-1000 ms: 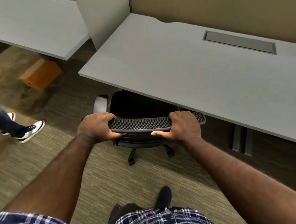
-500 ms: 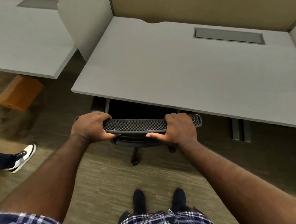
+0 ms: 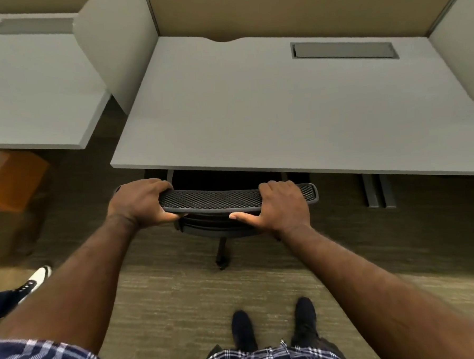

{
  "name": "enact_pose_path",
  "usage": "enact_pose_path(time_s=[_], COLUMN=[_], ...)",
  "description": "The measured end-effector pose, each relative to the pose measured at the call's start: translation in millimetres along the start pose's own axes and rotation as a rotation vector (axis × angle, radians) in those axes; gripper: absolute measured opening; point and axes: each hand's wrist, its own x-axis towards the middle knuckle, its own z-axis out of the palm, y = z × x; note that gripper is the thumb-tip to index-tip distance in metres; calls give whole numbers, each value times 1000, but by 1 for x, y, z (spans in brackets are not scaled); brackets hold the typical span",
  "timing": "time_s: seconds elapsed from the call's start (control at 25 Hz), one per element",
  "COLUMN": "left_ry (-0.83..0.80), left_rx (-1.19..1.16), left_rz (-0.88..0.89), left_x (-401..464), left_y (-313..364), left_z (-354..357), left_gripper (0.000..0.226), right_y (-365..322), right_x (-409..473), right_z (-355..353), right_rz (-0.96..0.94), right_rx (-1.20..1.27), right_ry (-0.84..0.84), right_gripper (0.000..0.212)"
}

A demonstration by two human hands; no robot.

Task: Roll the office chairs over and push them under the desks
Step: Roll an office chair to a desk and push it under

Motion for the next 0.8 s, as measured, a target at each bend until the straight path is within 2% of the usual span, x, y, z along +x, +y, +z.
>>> enact_pose_path(time_s=[0.12, 0.32, 0.44, 0.6, 0.8], left_ry=[-10, -118, -117, -158, -132], left_rx=[14, 2, -14, -69, -56], left_rz=[18, 27, 81, 279, 572], left_x=[1, 3, 4, 24, 74], left_y=[0, 2, 13, 64, 181], left_z=[-1, -4, -5, -10, -18], left_gripper=[67, 84, 100, 112, 115], right_y=[0, 1, 7, 39, 104], right_x=[-1, -1, -7, -36, -99], right_z=[1, -4, -8, -13, -20], right_rz=[4, -11, -20, 36, 246], right_rx=[20, 5, -5, -78, -112], right_ry=[-13, -71, -72, -30, -45], right_gripper=[96, 103, 106, 115, 116])
